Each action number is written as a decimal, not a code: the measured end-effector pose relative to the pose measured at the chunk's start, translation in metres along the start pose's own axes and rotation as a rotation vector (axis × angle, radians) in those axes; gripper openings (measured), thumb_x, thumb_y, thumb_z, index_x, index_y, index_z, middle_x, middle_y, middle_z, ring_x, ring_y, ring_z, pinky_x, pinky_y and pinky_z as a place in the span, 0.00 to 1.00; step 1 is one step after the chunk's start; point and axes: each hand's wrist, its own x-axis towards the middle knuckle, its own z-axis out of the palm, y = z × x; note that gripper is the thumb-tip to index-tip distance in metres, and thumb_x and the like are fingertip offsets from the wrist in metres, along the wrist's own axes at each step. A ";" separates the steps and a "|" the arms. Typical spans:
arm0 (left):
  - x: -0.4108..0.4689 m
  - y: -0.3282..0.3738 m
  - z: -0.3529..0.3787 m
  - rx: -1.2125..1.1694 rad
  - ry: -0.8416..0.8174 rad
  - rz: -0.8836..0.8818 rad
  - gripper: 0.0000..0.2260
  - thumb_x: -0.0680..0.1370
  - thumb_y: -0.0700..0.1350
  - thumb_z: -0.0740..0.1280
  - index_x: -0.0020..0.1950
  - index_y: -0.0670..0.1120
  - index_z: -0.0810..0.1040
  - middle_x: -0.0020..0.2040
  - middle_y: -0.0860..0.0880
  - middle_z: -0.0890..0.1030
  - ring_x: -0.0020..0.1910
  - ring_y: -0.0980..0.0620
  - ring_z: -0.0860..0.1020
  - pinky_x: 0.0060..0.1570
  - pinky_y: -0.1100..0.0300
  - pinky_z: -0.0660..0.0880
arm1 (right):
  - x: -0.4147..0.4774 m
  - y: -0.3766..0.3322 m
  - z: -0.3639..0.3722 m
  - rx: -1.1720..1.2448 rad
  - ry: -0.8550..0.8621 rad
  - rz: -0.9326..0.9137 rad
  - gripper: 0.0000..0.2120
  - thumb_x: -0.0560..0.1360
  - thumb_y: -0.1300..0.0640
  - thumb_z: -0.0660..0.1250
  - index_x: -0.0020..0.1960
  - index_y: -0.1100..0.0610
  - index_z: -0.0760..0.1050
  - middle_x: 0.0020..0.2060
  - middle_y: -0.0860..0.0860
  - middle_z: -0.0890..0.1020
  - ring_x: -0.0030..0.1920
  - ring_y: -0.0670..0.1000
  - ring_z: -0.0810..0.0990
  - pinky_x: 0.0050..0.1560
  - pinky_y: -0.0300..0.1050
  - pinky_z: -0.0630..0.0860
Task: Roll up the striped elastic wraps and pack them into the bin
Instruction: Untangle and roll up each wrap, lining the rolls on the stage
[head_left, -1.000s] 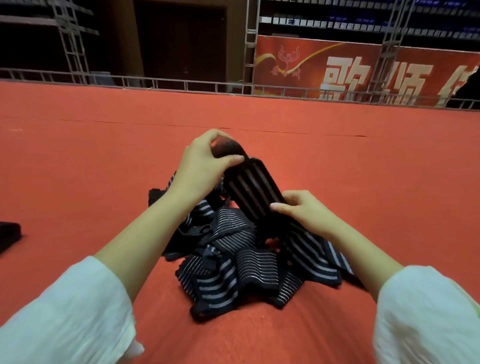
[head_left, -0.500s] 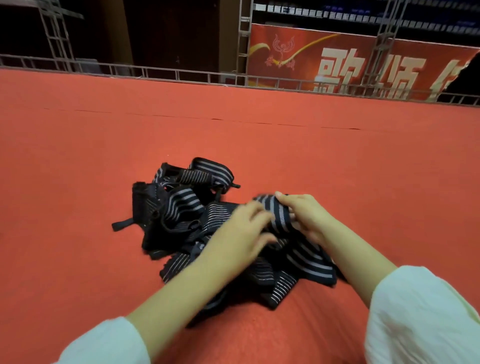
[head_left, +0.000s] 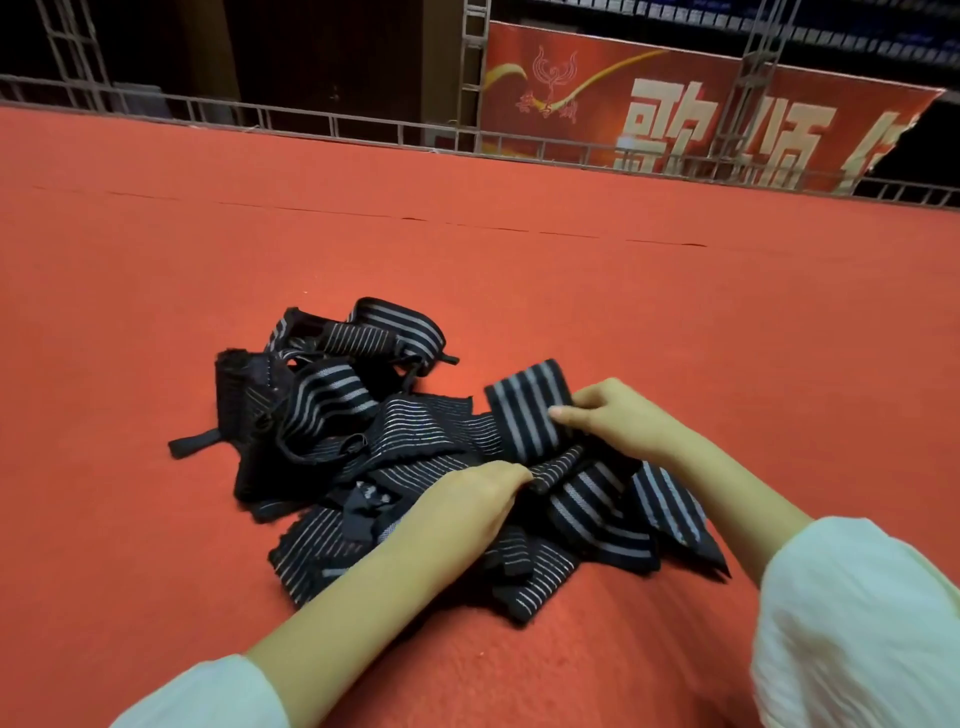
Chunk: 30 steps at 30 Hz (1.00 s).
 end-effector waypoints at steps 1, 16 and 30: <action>0.000 -0.002 -0.003 -0.015 0.009 0.021 0.21 0.77 0.49 0.51 0.60 0.44 0.78 0.55 0.45 0.82 0.53 0.46 0.81 0.52 0.53 0.77 | 0.000 0.000 -0.001 -0.004 0.106 -0.003 0.22 0.77 0.48 0.66 0.31 0.56 0.63 0.26 0.48 0.63 0.28 0.47 0.61 0.32 0.45 0.58; -0.039 -0.084 -0.121 -0.391 0.141 -0.496 0.26 0.77 0.35 0.67 0.64 0.64 0.70 0.59 0.58 0.79 0.59 0.67 0.75 0.66 0.59 0.69 | -0.009 -0.002 -0.013 0.594 0.396 0.000 0.18 0.80 0.51 0.62 0.44 0.67 0.72 0.40 0.56 0.70 0.41 0.54 0.70 0.36 0.47 0.71; 0.052 0.030 -0.077 -0.831 0.239 -0.415 0.07 0.75 0.43 0.72 0.53 0.48 0.80 0.47 0.50 0.85 0.48 0.54 0.83 0.53 0.49 0.79 | -0.040 -0.077 -0.039 0.714 0.257 -0.228 0.12 0.80 0.52 0.61 0.56 0.58 0.77 0.45 0.52 0.82 0.41 0.49 0.81 0.42 0.42 0.77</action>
